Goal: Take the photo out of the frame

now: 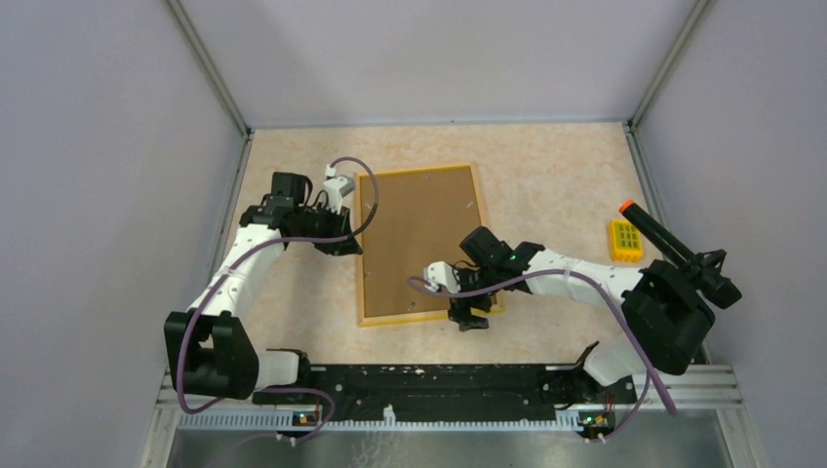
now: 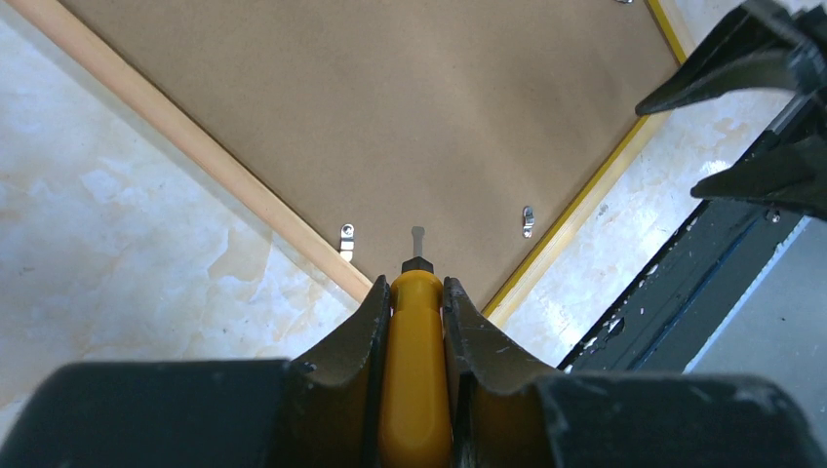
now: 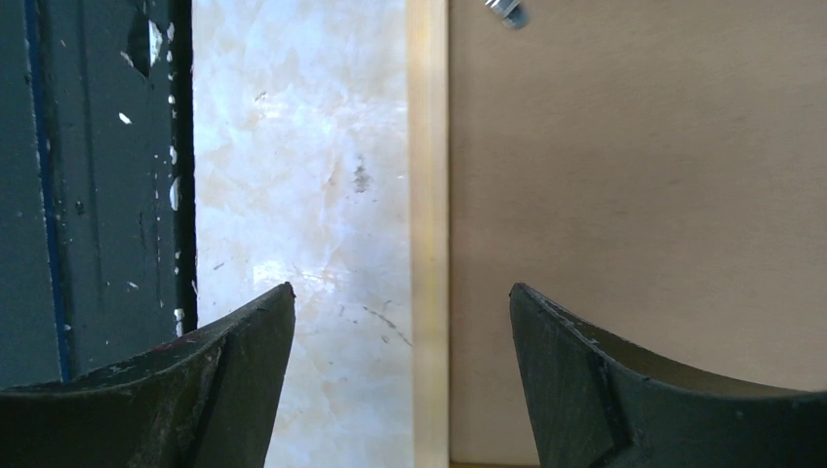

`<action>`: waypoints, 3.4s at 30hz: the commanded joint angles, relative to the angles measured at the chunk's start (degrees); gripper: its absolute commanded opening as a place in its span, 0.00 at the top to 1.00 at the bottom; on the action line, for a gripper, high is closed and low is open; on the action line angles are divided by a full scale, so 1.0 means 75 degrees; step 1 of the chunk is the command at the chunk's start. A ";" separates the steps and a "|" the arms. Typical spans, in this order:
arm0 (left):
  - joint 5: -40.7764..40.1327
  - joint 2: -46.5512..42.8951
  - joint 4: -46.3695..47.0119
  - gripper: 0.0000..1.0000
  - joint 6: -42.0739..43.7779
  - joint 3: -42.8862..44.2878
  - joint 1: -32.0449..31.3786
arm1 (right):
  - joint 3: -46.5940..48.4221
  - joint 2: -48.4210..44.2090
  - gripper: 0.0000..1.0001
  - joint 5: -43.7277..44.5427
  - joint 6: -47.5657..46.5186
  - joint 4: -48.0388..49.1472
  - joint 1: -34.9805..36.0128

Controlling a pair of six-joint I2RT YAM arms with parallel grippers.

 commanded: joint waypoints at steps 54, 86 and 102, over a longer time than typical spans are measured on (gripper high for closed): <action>-0.3020 0.1986 0.2047 1.00 0.1180 0.0970 -0.0374 | 0.1297 0.3109 1.00 0.3678 0.1558 0.1856 0.0582; -0.3205 0.1822 0.1630 1.00 0.1832 0.0508 -0.0531 | 0.1323 0.3209 1.00 0.3571 0.1706 0.1921 0.0535; -0.2772 0.1765 0.1589 1.00 0.1187 0.0216 -0.0960 | 0.1336 0.3212 1.00 0.3566 0.1701 0.1947 0.0524</action>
